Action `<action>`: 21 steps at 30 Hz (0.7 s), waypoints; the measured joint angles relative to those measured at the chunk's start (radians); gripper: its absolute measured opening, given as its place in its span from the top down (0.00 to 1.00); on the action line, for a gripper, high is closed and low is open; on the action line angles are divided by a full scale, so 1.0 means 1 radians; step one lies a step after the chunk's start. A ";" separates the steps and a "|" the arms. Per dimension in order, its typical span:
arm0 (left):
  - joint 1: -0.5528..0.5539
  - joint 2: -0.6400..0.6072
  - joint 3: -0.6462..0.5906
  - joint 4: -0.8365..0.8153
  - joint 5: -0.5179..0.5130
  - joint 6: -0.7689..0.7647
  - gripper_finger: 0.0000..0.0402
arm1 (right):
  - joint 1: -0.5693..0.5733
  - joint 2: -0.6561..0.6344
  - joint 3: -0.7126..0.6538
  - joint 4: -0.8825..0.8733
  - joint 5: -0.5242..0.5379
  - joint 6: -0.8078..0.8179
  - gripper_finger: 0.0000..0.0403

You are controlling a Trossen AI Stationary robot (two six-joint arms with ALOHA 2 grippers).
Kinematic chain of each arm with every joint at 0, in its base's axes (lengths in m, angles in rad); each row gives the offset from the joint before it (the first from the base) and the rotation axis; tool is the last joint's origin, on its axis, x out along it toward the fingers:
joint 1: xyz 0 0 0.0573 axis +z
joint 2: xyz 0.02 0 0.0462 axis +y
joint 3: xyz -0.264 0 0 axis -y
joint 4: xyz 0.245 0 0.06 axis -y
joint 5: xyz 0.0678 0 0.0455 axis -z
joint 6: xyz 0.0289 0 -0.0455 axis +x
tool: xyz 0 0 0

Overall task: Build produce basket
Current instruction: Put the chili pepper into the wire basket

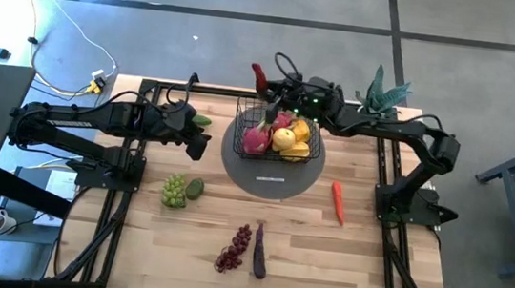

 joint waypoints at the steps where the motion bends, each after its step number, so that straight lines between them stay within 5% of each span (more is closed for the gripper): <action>1: 0.000 0.000 0.000 0.000 0.000 0.000 0.57 | 0.000 0.020 0.000 0.009 -0.005 0.002 0.82; 21: 0.000 0.000 0.000 0.000 0.004 0.000 0.57 | 0.000 0.261 0.000 0.140 -0.043 0.044 0.82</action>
